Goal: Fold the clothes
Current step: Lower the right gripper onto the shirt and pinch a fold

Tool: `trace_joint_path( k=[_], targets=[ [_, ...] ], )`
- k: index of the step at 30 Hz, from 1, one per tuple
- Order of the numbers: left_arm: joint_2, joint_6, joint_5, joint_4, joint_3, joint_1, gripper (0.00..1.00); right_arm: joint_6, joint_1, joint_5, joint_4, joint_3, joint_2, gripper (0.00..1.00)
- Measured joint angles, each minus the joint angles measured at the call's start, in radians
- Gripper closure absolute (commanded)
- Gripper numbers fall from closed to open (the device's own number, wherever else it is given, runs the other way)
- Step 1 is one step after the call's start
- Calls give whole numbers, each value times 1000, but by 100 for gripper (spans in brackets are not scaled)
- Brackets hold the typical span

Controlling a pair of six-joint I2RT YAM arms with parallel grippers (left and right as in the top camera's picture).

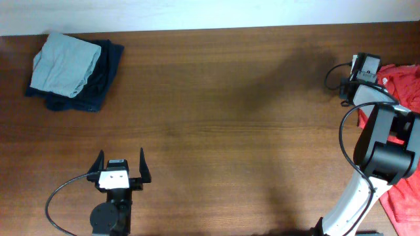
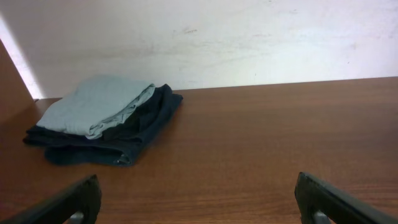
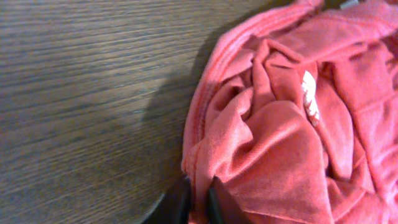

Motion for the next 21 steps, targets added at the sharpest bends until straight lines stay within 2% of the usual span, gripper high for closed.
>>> trace_joint_path(
  k=[1,10,21],
  targets=[
    [0,0,0,0,0,0,1,0,0,4,0,0,0,96],
    [0,0,0,0,0,0,1,2,0,33,-8,0,-34,96],
    [0,0,2,0,0,0,1,22,0,40,-72,0,-340,96]
  ],
)
